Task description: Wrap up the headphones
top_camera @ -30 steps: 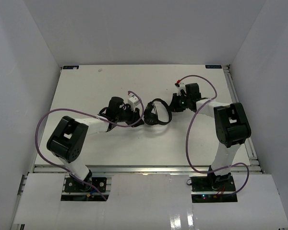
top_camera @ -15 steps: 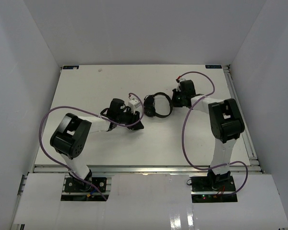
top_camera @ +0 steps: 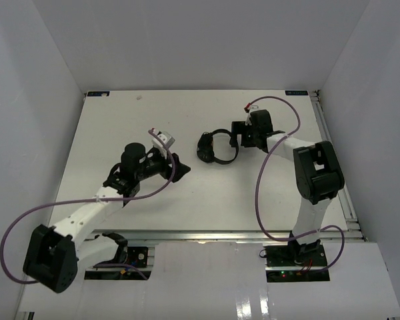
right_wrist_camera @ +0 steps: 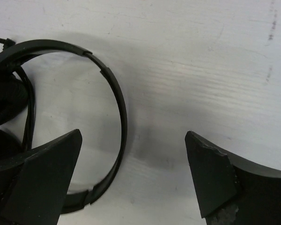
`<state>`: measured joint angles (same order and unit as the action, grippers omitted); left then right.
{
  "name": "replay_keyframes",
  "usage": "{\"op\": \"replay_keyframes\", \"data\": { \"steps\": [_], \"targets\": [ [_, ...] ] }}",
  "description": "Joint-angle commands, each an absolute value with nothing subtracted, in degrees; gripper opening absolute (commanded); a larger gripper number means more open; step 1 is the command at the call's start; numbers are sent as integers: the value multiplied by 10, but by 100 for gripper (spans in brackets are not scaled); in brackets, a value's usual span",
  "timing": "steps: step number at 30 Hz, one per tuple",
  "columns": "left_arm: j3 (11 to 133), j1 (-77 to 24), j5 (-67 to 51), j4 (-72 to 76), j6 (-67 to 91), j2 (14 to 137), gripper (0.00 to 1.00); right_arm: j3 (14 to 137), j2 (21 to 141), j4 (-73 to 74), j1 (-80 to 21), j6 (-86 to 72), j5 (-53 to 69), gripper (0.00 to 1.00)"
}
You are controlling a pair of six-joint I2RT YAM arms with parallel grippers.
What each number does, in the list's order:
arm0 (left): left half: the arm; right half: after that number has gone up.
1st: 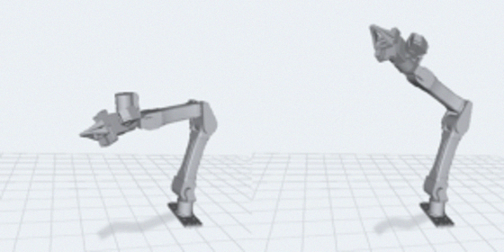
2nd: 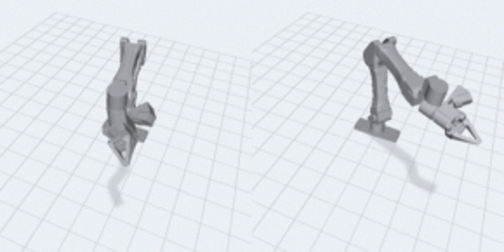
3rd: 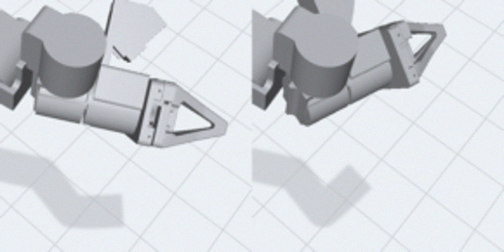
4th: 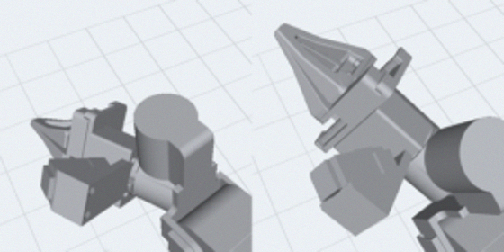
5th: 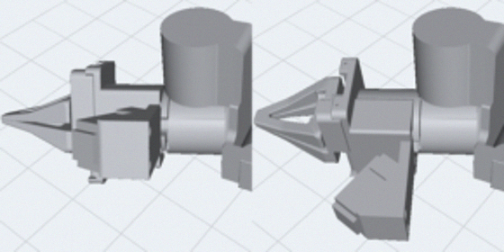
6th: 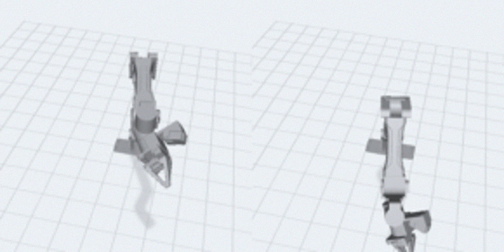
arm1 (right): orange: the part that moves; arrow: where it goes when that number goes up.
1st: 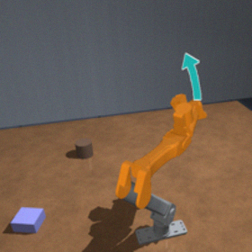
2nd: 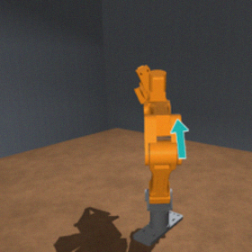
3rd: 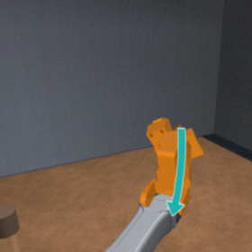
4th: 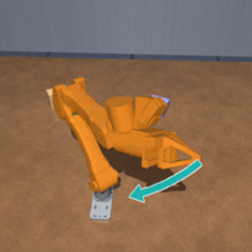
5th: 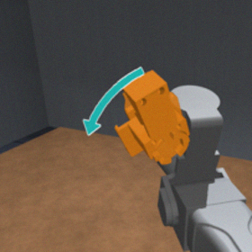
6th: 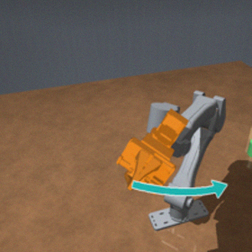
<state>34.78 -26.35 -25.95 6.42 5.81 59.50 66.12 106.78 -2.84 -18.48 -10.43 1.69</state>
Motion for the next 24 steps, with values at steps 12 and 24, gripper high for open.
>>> {"op": "replay_keyframes", "data": {
  "steps": [12, 24],
  "targets": [
    [275, -262, -144, -77, 134, 308, 98, 462, 601, 124, -156, 137, 62, 90],
    [293, -267, -157, -104, 143, 331, 98, 360, 470, 153, -108, 109, -9, 90]
  ]
}}
